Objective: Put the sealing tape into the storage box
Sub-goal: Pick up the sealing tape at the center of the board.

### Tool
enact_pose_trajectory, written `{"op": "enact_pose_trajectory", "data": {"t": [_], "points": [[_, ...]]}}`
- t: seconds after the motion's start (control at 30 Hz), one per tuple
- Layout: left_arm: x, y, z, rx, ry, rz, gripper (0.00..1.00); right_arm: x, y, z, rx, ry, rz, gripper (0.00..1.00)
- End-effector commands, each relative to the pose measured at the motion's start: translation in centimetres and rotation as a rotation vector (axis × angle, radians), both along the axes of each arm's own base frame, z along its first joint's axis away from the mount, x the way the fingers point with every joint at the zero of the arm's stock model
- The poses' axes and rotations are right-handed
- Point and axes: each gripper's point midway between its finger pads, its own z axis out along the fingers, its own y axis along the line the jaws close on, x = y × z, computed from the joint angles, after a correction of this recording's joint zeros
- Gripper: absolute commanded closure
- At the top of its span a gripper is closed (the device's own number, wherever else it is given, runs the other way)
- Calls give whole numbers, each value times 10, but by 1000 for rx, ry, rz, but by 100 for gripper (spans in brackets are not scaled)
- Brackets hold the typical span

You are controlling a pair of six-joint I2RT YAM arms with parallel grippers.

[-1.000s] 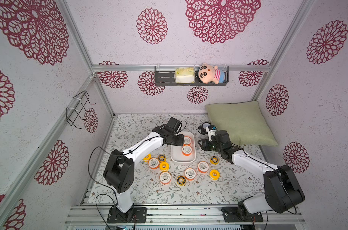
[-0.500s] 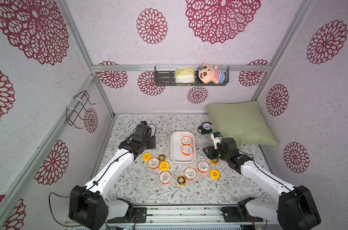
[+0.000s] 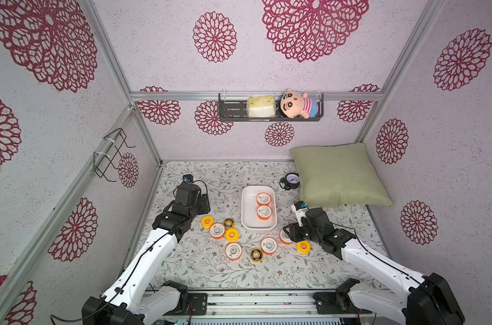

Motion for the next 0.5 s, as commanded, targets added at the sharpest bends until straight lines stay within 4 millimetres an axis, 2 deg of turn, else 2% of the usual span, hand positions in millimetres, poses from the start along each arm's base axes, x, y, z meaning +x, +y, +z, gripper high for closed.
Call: {"op": "enact_pose_trajectory", "data": {"t": [0.0, 0.23, 0.47], "points": [[4, 2, 4, 1, -27, 5, 39, -2, -2, -10, -54, 13, -24, 55], [6, 1, 2, 0, -20, 1, 39, -10, 9, -25, -100, 34, 38, 52], [6, 0, 2, 0, -17, -1, 39, -2, 14, -32, -159, 31, 36, 51]]}}
